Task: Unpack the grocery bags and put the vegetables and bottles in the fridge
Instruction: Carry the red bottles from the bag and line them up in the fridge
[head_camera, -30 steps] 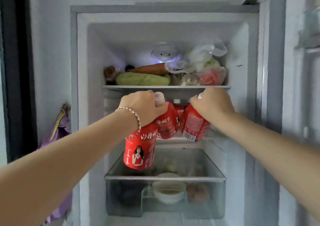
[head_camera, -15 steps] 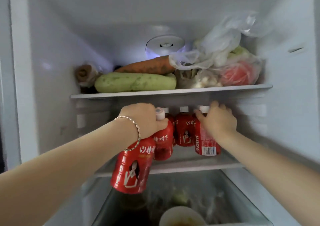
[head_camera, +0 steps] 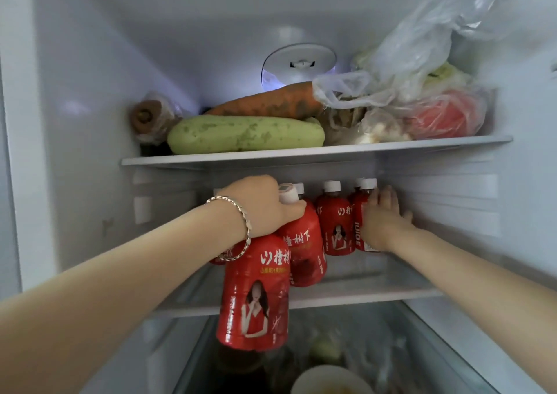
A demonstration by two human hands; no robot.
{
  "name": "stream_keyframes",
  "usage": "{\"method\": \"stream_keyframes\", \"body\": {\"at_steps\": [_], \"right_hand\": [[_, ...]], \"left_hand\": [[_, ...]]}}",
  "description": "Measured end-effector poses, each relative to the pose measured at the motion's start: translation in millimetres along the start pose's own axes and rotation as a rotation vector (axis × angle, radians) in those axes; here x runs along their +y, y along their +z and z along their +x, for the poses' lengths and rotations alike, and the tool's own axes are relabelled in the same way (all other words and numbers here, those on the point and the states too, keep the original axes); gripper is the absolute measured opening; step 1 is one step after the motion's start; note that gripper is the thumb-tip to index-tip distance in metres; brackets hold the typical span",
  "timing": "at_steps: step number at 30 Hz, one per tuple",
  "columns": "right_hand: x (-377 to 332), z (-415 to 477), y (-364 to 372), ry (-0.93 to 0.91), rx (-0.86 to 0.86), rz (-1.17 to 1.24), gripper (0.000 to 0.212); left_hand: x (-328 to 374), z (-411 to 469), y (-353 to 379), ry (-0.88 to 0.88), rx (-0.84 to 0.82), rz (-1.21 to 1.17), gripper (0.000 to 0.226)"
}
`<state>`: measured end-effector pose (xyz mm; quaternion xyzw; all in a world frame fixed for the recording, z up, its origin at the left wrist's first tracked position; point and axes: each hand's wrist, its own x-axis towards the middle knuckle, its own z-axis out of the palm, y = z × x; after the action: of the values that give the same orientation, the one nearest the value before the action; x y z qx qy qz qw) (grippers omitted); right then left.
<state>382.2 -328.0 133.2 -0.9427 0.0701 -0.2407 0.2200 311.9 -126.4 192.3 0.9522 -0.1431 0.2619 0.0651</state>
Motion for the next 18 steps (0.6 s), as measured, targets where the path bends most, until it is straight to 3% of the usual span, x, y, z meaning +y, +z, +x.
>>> {"method": "stream_keyframes", "body": {"at_steps": [2,4,6,11,18], "right_hand": [[-16,-18,-10,-0.284,-0.056,0.252,0.079],[-35,-45,-13,-0.442,-0.353,0.571,0.095],[-45,-58,-10,-0.52,-0.447,0.591,0.1],[-50,-70,12,-0.505,-0.142,0.737,0.075],[-49,-72,28,-0.318,-0.029,0.938,0.067]], "left_hand": [[1,-1,0,0.006,0.002,-0.004,0.043],[3,-3,0,0.021,0.023,-0.003,0.042],[4,-6,-2,0.029,0.045,0.009,0.04],[2,-14,-11,0.036,0.042,0.015,0.045],[-2,-30,-22,-0.006,0.41,0.225,0.052]]}}
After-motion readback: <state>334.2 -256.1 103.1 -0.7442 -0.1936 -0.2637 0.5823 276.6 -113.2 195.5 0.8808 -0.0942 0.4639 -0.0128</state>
